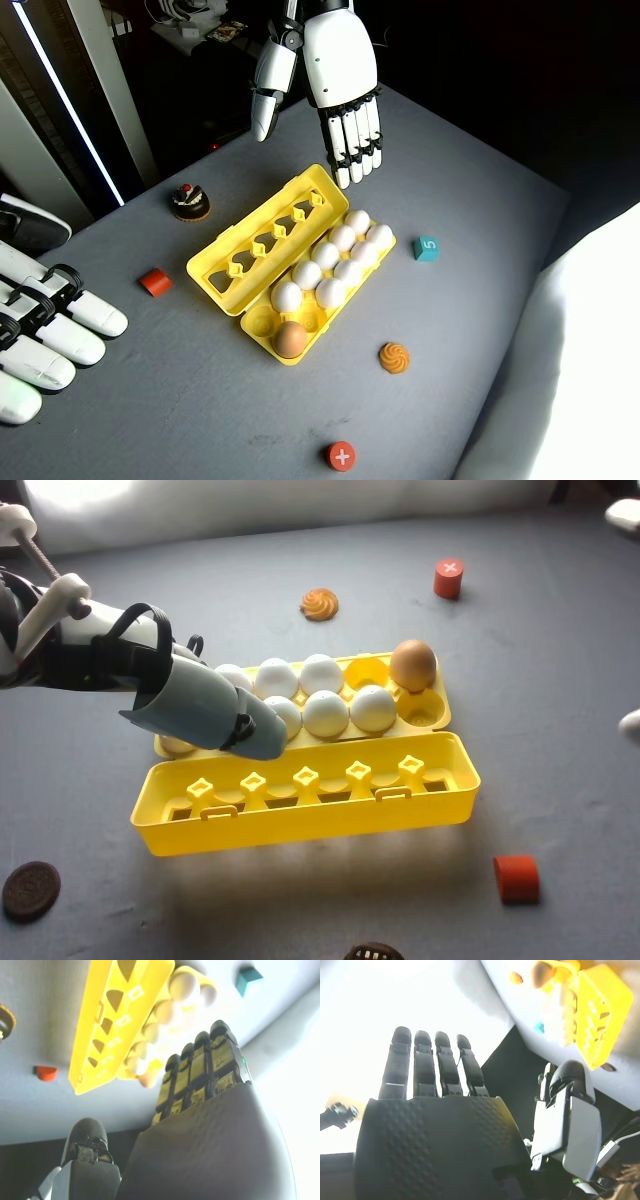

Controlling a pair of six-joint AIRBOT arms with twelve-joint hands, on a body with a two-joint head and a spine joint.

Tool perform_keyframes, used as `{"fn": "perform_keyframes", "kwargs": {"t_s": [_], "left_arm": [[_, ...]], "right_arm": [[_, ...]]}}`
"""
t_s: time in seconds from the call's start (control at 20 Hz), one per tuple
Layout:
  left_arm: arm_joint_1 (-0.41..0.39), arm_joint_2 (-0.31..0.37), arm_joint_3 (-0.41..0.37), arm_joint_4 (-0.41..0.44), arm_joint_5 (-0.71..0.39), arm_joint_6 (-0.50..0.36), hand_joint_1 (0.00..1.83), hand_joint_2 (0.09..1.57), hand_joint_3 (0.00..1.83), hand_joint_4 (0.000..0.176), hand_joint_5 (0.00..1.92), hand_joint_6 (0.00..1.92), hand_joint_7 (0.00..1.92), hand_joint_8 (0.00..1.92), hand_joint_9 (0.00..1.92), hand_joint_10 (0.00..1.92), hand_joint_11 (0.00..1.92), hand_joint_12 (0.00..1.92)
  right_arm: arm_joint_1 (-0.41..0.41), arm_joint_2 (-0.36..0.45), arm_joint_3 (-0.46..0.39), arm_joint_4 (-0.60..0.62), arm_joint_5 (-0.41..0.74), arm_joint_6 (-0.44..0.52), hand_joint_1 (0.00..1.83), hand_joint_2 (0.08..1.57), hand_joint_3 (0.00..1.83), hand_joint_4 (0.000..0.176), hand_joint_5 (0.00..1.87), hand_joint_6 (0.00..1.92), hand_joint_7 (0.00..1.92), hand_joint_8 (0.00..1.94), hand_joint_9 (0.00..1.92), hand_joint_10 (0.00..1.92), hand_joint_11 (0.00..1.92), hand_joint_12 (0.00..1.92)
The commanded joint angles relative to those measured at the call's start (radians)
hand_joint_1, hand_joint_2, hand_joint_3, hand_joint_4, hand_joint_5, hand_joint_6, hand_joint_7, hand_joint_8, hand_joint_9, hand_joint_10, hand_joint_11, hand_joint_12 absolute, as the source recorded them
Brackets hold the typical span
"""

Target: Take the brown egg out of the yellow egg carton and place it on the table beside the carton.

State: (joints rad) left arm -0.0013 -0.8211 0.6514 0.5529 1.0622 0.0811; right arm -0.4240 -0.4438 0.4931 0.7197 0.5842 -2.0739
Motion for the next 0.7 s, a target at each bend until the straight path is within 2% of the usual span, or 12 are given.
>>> {"fn": "perform_keyframes", "kwargs": {"t_s": [0.0, 0.1, 0.15, 0.35, 0.45, 0.5, 0.55, 0.6, 0.65], "left_arm": [[-0.009, -0.001, 0.001, 0.053, -0.032, -0.002, 0.00, 1.12, 0.01, 0.000, 0.02, 0.01, 0.00, 0.00, 0.00, 0.00, 0.00, 0.00], [-0.008, -0.001, 0.002, 0.055, -0.032, -0.002, 0.00, 1.12, 0.01, 0.000, 0.01, 0.00, 0.00, 0.00, 0.00, 0.00, 0.00, 0.00], [-0.008, -0.001, 0.002, 0.056, -0.032, -0.003, 0.00, 1.11, 0.00, 0.000, 0.02, 0.01, 0.00, 0.00, 0.00, 0.00, 0.00, 0.00], [-0.008, -0.002, 0.002, 0.060, -0.032, -0.006, 0.00, 1.13, 0.01, 0.000, 0.02, 0.00, 0.00, 0.00, 0.00, 0.00, 0.00, 0.00], [-0.008, -0.001, 0.002, 0.060, -0.032, -0.007, 0.00, 1.13, 0.01, 0.000, 0.03, 0.01, 0.00, 0.00, 0.00, 0.00, 0.00, 0.00], [-0.008, -0.001, 0.001, 0.060, -0.032, -0.008, 0.00, 1.13, 0.01, 0.000, 0.03, 0.01, 0.00, 0.00, 0.00, 0.00, 0.00, 0.00], [-0.008, -0.001, 0.001, 0.061, -0.032, -0.008, 0.00, 1.13, 0.01, 0.000, 0.04, 0.01, 0.01, 0.00, 0.00, 0.00, 0.00, 0.00], [-0.008, -0.001, 0.001, 0.061, -0.032, -0.008, 0.00, 1.13, 0.01, 0.000, 0.04, 0.01, 0.01, 0.00, 0.00, 0.00, 0.00, 0.00], [-0.008, -0.001, 0.001, 0.061, -0.032, -0.009, 0.00, 1.15, 0.01, 0.000, 0.06, 0.01, 0.02, 0.01, 0.00, 0.00, 0.00, 0.00]], "right_arm": [[0.016, -0.004, 0.009, -0.033, 0.086, -0.004, 0.03, 0.71, 0.00, 0.105, 0.30, 0.01, 0.00, 0.00, 0.00, 0.00, 0.00, 0.00], [0.024, -0.041, 0.033, -0.032, 0.067, -0.004, 0.14, 0.76, 0.01, 0.169, 0.56, 0.02, 0.00, 0.00, 0.00, 0.00, 0.00, 0.00], [0.024, -0.067, 0.055, -0.030, 0.058, -0.004, 0.26, 0.77, 0.00, 0.175, 0.61, 0.03, 0.01, 0.00, 0.00, 0.00, 0.00, 0.00], [0.065, -0.156, 0.160, 0.092, 0.004, -0.005, 0.45, 0.78, 0.00, 0.176, 0.73, 0.02, 0.00, 0.00, 0.00, 0.00, 0.00, 0.00], [0.074, -0.218, 0.217, 0.102, 0.004, -0.005, 0.46, 0.78, 0.01, 0.176, 0.68, 0.00, 0.00, 0.00, 0.00, 0.00, 0.00, 0.00], [0.081, -0.253, 0.251, 0.105, 0.004, -0.005, 0.50, 0.77, 0.00, 0.176, 0.71, 0.01, 0.00, 0.00, 0.00, 0.00, 0.00, 0.00], [0.089, -0.281, 0.275, 0.106, 0.004, -0.006, 0.60, 0.76, 0.00, 0.173, 0.73, 0.02, 0.00, 0.00, 0.00, 0.00, 0.00, 0.00], [0.098, -0.313, 0.304, 0.106, 0.004, -0.007, 0.60, 0.76, 0.00, 0.173, 0.73, 0.02, 0.00, 0.00, 0.00, 0.00, 0.00, 0.00], [0.110, -0.361, 0.345, 0.110, 0.004, -0.007, 0.61, 0.75, 0.00, 0.164, 0.79, 0.04, 0.00, 0.00, 0.00, 0.00, 0.00, 0.00]]}}
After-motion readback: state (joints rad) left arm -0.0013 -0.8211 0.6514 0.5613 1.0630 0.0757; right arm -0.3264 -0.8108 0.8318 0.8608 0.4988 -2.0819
